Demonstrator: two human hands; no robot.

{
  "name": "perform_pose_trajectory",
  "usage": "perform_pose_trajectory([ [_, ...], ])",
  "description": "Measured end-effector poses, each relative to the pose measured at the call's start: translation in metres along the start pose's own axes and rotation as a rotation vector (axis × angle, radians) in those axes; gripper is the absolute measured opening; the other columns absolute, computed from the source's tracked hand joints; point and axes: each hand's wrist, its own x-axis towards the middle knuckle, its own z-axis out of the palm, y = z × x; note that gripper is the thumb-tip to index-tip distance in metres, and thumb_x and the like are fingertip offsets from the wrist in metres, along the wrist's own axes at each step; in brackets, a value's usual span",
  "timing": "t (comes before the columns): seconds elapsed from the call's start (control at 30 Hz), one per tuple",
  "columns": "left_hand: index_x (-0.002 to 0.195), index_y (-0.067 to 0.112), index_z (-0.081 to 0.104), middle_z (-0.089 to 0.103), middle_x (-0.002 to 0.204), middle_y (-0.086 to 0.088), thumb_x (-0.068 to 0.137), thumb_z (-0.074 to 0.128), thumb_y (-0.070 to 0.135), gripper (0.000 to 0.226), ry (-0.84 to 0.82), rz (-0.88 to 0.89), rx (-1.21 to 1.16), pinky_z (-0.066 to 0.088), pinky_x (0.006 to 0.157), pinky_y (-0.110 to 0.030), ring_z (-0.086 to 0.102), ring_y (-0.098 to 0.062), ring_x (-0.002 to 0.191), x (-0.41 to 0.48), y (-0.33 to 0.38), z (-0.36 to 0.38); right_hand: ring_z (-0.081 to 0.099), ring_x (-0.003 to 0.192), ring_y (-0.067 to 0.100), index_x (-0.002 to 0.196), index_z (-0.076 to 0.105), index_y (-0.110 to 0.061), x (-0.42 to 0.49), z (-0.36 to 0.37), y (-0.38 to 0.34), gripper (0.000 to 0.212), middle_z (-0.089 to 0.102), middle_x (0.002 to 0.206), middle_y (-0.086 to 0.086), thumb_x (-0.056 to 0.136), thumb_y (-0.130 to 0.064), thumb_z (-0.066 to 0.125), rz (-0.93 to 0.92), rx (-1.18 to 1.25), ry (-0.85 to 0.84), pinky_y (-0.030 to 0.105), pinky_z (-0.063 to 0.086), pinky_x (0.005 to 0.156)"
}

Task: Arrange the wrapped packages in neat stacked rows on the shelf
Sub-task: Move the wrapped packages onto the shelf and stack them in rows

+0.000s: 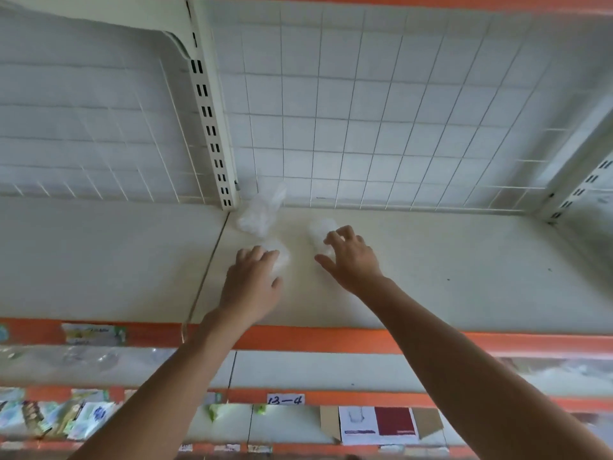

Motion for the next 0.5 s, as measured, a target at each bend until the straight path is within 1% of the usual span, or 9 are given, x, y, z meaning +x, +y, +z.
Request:
perform_pose_trajectory([
  [0.07,0.125,0.014,0.062,0.056,0.116,-0.009,0.083,0.064,0.017,0.042,0.036,0.111,-0.084,0.047,0.086,-0.042,0.047,-0.034,0.110,-0.006,0.010,0.007,0.051,0.109,0.030,0.121,0.053,-0.017,-0.013,-0.002,0.006,0.040,0.043,0.128,0.006,0.093,-0.046,0.056,0.045,-0.005,0.047,0.041,0.048,0.080],
  [0.13,0.113,0.013,0.070,0.059,0.108,-0.010,0.075,0.071,0.010,0.037,0.069,0.188,-0.182,0.051,0.081,-0.044,0.052,-0.036,0.102,-0.008,0.018,0.015,0.053,0.105,0.030,0.115,0.055,-0.015,-0.026,-0.004,0.013,0.037,0.045,0.125,0.007,0.092,-0.043,0.059,0.086,-0.008,0.084,0.039,0.048,0.077],
  [0.17,0.109,0.014,0.071,0.059,0.109,-0.011,0.073,0.073,0.007,0.036,0.070,0.204,-0.216,0.051,0.081,-0.045,0.052,-0.036,0.103,-0.008,0.022,0.018,0.054,0.104,0.030,0.114,0.055,-0.014,-0.032,-0.006,0.018,0.035,0.046,0.123,0.008,0.091,-0.041,0.061,0.104,-0.011,0.099,0.039,0.047,0.076],
  [0.2,0.107,0.015,0.072,0.057,0.115,-0.012,0.073,0.073,0.005,0.036,0.064,0.206,-0.236,0.051,0.084,-0.046,0.050,-0.037,0.107,-0.007,0.026,0.020,0.054,0.102,0.031,0.112,0.056,-0.013,-0.037,-0.008,0.023,0.034,0.046,0.122,0.009,0.090,-0.038,0.062,0.122,-0.008,0.112,0.039,0.047,0.074],
  [0.27,0.105,0.017,0.071,0.051,0.131,-0.016,0.073,0.072,0.004,0.035,0.050,0.197,-0.250,0.047,0.090,-0.048,0.043,-0.039,0.121,-0.004,0.031,0.024,0.055,0.100,0.033,0.110,0.057,-0.010,-0.049,-0.012,0.033,0.031,0.047,0.119,0.011,0.088,-0.031,0.065,0.160,0.016,0.127,0.038,0.046,0.072],
  [0.33,0.105,0.015,0.069,0.049,0.136,-0.018,0.074,0.071,0.004,0.033,0.020,0.214,-0.256,0.045,0.095,-0.050,0.038,-0.041,0.127,0.002,0.033,0.028,0.056,0.098,0.035,0.107,0.058,-0.008,-0.060,-0.015,0.045,0.030,0.048,0.118,0.013,0.086,-0.026,0.067,0.192,0.035,0.139,0.038,0.045,0.072],
  [0.4,0.106,0.016,0.067,0.054,0.132,-0.013,0.076,0.069,0.006,0.031,-0.009,0.245,-0.262,0.045,0.095,-0.047,0.040,-0.038,0.124,0.008,0.039,0.031,0.056,0.100,0.035,0.107,0.057,-0.007,-0.070,-0.017,0.057,0.030,0.047,0.120,0.015,0.084,-0.023,0.068,0.227,0.054,0.153,0.037,0.046,0.073],
  [0.5,0.109,0.018,0.066,0.063,0.116,0.000,0.077,0.071,0.014,0.033,-0.032,0.279,-0.274,0.045,0.090,-0.041,0.041,-0.030,0.110,0.011,0.059,0.033,0.054,0.106,0.032,0.109,0.053,-0.010,-0.084,-0.024,0.074,0.031,0.051,0.120,0.012,0.085,-0.026,0.066,0.289,0.075,0.136,0.035,0.043,0.077],
])
